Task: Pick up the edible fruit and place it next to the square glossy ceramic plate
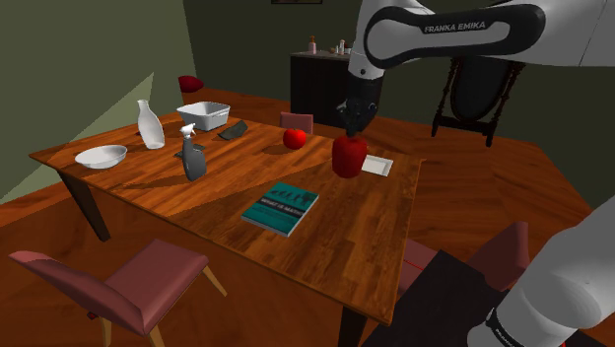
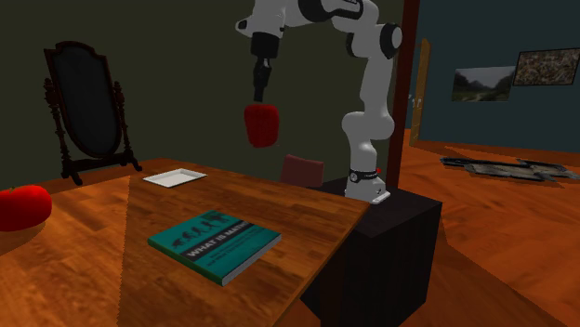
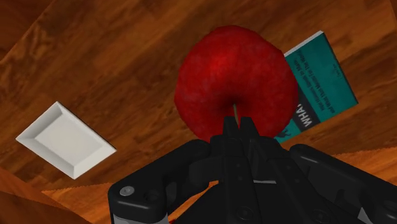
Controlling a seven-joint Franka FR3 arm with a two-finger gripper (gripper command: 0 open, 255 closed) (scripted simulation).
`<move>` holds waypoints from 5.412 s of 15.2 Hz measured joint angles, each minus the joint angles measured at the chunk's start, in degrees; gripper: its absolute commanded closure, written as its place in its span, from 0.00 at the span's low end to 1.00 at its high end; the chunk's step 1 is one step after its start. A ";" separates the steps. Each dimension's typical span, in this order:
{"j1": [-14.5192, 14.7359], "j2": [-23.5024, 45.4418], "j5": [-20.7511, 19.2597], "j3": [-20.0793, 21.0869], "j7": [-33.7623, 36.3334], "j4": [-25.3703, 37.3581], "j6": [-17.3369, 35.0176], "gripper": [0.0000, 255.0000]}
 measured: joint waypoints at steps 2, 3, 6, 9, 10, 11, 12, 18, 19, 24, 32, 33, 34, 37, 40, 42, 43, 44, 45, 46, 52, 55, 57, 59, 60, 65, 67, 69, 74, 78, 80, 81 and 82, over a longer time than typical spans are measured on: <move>-0.91 2.39 -0.32 -1.17 -1.97 2.71 -0.29 1.00; -1.42 3.28 -0.39 -1.84 -3.12 3.38 -0.04 1.00; -2.85 8.20 -0.83 -3.49 -6.15 9.41 -1.10 1.00; -4.12 12.49 -0.96 -4.85 -8.81 14.00 -1.28 1.00; -4.69 14.24 -0.93 -5.40 -9.98 16.34 -1.86 1.00; -5.07 16.07 -0.99 -5.75 -10.73 18.67 -2.31 1.00; -5.43 17.61 -0.98 -6.07 -11.46 20.28 -2.37 1.00; -8.47 29.98 -0.51 -8.16 -16.99 37.72 -7.32 1.00; -8.91 32.38 -0.43 -8.39 -17.74 41.34 -8.53 1.00; -10.60 48.34 -0.21 -9.19 -20.79 66.80 -18.02 1.00; -11.18 42.68 -0.01 -9.14 -20.92 51.17 -8.04 1.00; -11.21 42.46 0.00 -9.13 -20.93 49.96 -7.04 1.00; -11.19 41.89 0.00 -9.12 -20.86 48.29 -5.95 1.00; -11.25 40.85 0.01 -9.11 -20.81 44.12 -2.81 1.00; -11.32 39.86 0.04 -9.11 -20.79 40.30 0.01 1.00; -11.34 39.51 0.04 -9.11 -20.77 38.27 1.71 1.00; -11.37 39.22 0.05 -9.11 -20.76 37.05 2.63 1.00; -11.34 39.43 0.03 -9.11 -20.72 36.63 3.28 1.00; -11.33 39.67 0.02 -9.11 -20.70 36.16 3.98 1.00; -11.36 39.50 0.03 -9.11 -20.70 35.21 4.74 1.00; -11.37 39.37 -0.01 -9.12 -20.60 30.53 9.28 1.00; -11.47 39.68 0.00 -9.15 -20.67 28.58 11.55 1.00; -11.55 39.83 0.00 -9.18 -20.75 27.17 13.11 1.00; -11.55 40.16 -0.03 -9.19 -20.71 25.81 14.80 1.00; -11.55 40.24 -0.03 -9.19 -20.71 25.43 15.23 1.00; -11.49 40.41 -0.06 -9.18 -20.63 25.15 15.73 1.00; -11.50 40.41 -0.06 -9.18 -20.63 25.14 15.75 0.00; -11.50 40.40 -0.06 -9.18 -20.63 25.14 15.76 0.00; -11.47 40.06 -0.06 -9.17 -20.59 25.37 15.19 0.00; -11.52 37.64 0.06 -9.12 -20.69 27.30 10.92 0.00; -11.49 37.56 0.06 -9.11 -20.68 27.78 10.32 0.00; -11.50 37.53 0.07 -9.11 -20.70 27.84 10.22 0.00; -11.51 37.53 0.07 -9.11 -20.70 27.88 10.17 0.00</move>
